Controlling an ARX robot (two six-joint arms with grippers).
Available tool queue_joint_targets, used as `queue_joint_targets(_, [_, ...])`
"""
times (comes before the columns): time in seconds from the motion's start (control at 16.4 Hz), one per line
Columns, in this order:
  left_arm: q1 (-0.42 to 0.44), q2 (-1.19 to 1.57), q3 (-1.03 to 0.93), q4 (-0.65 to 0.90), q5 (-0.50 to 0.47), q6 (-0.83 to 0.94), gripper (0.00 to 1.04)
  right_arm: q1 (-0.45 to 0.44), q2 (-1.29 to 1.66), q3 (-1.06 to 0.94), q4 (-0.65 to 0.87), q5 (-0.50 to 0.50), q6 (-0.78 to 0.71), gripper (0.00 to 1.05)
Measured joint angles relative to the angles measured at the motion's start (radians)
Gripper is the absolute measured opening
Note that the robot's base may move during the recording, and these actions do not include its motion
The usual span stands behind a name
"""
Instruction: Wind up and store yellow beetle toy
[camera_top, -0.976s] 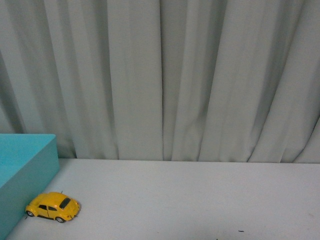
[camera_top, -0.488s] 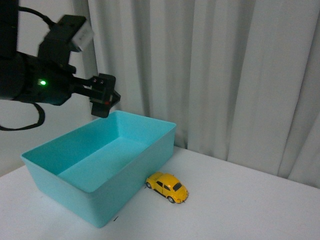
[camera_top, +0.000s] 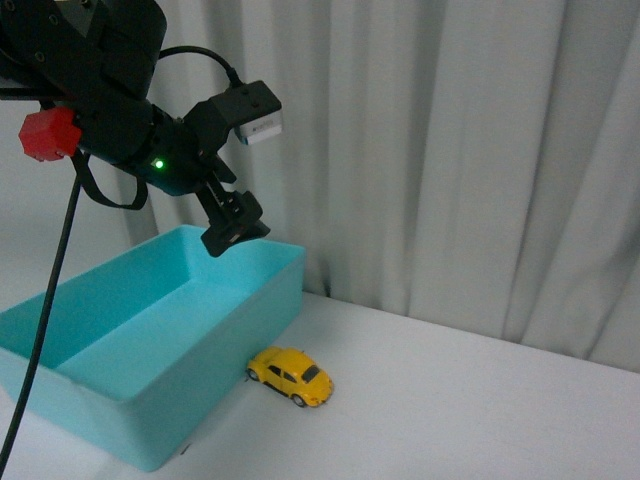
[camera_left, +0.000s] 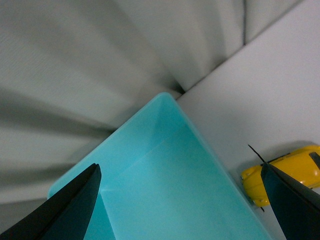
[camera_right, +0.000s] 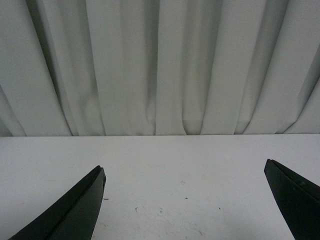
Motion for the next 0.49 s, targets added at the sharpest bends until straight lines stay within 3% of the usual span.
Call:
queue_joint_targets(0.18, [-0.079,0.123,0.178,-0.217,-0.068,0.315,0.98,0.0,0.0,0.0,0.0,0.0,0.0,0.98])
queue_joint_targets(0.49, [-0.133,0.248,0.258,-0.368,-0.183,0.663,0.98,0.0,0.0,0.0,0.0,0.0,0.0,0.98])
